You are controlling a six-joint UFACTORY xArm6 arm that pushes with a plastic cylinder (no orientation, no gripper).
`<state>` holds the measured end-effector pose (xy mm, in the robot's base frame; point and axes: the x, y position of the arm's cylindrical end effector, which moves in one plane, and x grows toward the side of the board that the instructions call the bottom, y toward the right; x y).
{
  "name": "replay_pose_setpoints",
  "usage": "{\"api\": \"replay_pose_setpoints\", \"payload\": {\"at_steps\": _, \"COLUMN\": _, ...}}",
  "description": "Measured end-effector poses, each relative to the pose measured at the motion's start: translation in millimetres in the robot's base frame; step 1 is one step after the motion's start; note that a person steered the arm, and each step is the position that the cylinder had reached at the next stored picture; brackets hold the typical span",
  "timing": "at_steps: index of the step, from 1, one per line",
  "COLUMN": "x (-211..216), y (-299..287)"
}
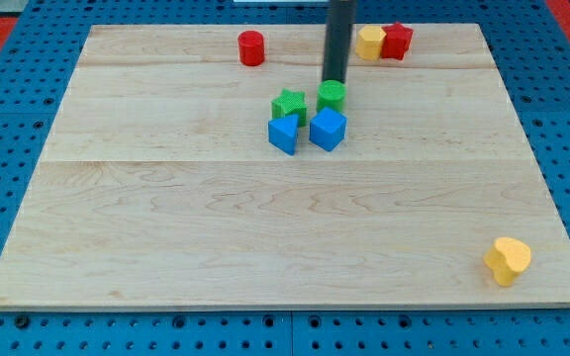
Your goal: Move your arm towards yellow hexagon
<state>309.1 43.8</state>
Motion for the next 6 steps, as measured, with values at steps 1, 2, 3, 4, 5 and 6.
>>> {"api": "replay_pose_setpoints", "payload": {"at_steps": 1, "x": -6, "y": -15}}
{"api": "replay_pose_setpoints", "payload": {"at_steps": 2, "x": -11, "y": -23}}
{"api": "replay_pose_setpoints", "payload": {"at_steps": 3, "x": -35, "y": -64}}
{"api": "replay_pose_setpoints", "payload": {"at_steps": 4, "x": -62, "y": -56}}
{"api": "replay_pose_setpoints", "payload": {"at_steps": 5, "x": -97, "y": -34}}
{"api": "replay_pose_setpoints", "payload": {"at_steps": 6, "x": -115, "y": -34}}
